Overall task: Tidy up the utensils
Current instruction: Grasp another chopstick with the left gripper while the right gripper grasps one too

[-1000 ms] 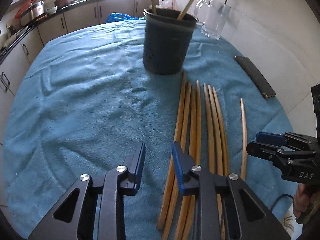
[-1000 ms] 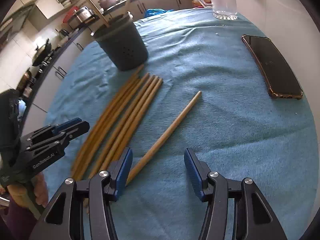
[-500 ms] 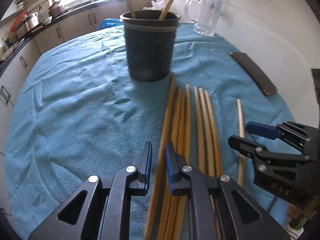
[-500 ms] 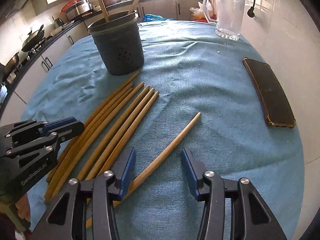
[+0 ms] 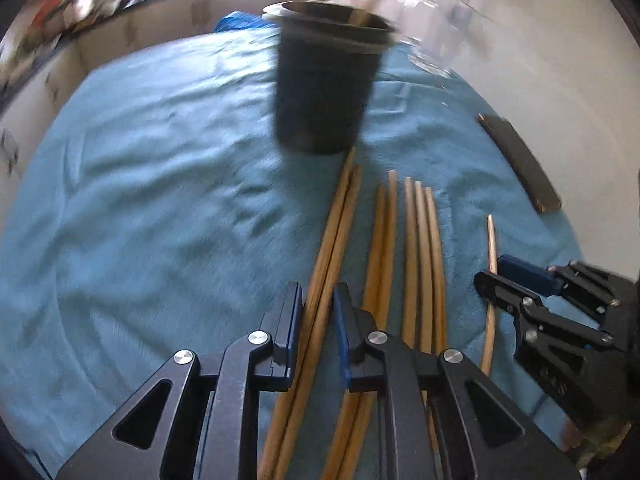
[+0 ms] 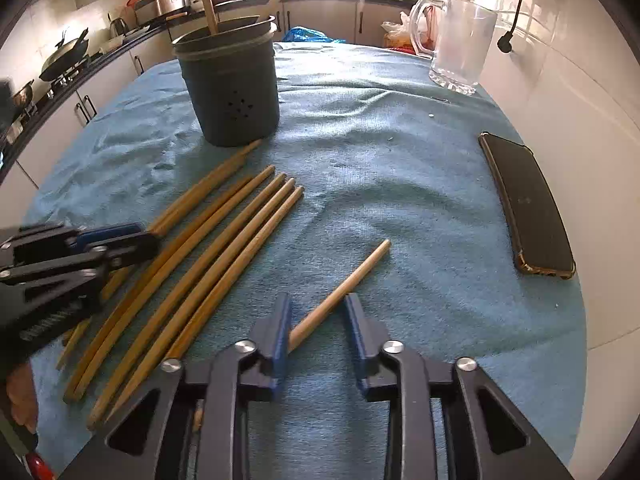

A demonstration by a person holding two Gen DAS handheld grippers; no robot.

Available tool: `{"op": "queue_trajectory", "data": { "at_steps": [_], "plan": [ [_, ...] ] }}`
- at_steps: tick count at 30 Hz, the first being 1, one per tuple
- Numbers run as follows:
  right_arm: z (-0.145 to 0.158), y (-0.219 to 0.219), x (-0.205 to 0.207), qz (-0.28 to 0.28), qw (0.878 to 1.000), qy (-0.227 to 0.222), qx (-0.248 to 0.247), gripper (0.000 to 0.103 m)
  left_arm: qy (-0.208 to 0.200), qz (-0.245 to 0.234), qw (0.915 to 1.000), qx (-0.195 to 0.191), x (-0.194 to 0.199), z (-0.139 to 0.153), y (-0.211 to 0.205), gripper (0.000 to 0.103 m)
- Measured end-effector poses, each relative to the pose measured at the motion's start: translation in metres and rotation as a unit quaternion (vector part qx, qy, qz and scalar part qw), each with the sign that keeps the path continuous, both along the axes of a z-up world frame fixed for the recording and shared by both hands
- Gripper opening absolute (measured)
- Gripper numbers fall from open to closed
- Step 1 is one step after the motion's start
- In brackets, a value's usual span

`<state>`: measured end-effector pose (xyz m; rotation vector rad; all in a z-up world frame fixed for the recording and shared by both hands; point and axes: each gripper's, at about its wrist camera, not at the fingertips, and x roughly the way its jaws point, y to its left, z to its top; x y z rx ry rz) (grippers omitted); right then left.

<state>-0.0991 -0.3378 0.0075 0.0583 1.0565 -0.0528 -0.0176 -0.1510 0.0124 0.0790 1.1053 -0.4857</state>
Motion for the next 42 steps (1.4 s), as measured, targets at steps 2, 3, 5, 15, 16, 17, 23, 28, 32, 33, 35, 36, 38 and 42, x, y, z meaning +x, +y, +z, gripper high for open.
{"op": "queue_trajectory", "data": {
  "at_steps": [2, 3, 5, 15, 16, 17, 23, 28, 32, 33, 35, 36, 38, 42],
  "plan": [
    [0.0, -0.007, 0.0, 0.003, 1.0, 0.009, -0.006, 0.022, 0.023, 0.032, 0.999, -0.022, -0.004, 0.0, 0.02, 0.015],
    [0.0, -0.011, 0.0, 0.003, 1.0, 0.015, -0.014, 0.022, 0.031, 0.038, 0.9984, -0.027, -0.007, 0.001, 0.026, 0.015],
    [0.001, -0.022, -0.002, 0.008, 0.999, 0.024, -0.022, 0.027, 0.044, 0.032, 0.9981, -0.03, -0.016, 0.001, 0.036, 0.015],
    [0.002, -0.059, -0.031, -0.033, 0.999, 0.017, -0.008, 0.044, 0.021, -0.006, 0.999, -0.039, -0.005, 0.009, 0.035, 0.027],
    [0.002, -0.059, -0.032, -0.034, 0.999, 0.015, -0.008, 0.044, 0.017, -0.014, 0.9995, -0.022, -0.002, 0.005, 0.029, 0.013],
    [0.002, -0.059, -0.033, -0.034, 0.999, 0.014, -0.007, 0.044, 0.014, -0.02, 0.9996, -0.017, -0.001, 0.003, 0.026, 0.009],
    [0.001, -0.06, -0.036, -0.033, 0.999, 0.003, -0.004, 0.044, -0.014, -0.03, 0.9994, 0.01, -0.002, 0.002, 0.018, 0.006],
    [0.001, -0.058, -0.029, -0.031, 1.0, 0.005, -0.001, 0.024, -0.014, -0.003, 0.9994, 0.031, 0.005, 0.004, 0.015, 0.006],
    [0.003, -0.048, -0.023, 0.0, 1.0, 0.012, 0.014, 0.022, 0.014, 0.059, 0.9977, 0.032, -0.003, 0.003, 0.033, 0.01],
    [0.004, -0.044, -0.024, 0.024, 0.999, 0.01, 0.027, 0.022, 0.031, 0.072, 0.9965, 0.027, -0.006, 0.002, 0.042, 0.011],
    [0.004, -0.038, -0.026, 0.059, 0.997, 0.013, 0.04, 0.024, 0.044, 0.083, 0.9953, 0.024, -0.013, 0.003, 0.052, 0.011],
    [0.004, -0.037, -0.027, 0.06, 0.997, 0.015, 0.036, 0.024, 0.044, 0.077, 0.9957, 0.028, -0.014, 0.003, 0.053, 0.011],
    [0.004, -0.038, -0.025, 0.049, 0.998, 0.019, 0.036, 0.025, 0.032, 0.057, 0.9966, 0.049, -0.011, 0.004, 0.049, 0.013],
    [0.004, -0.04, -0.018, 0.024, 0.998, 0.032, 0.04, 0.025, 0.028, 0.041, 0.9968, 0.062, 0.008, 0.004, 0.036, 0.018]
  ]
}}
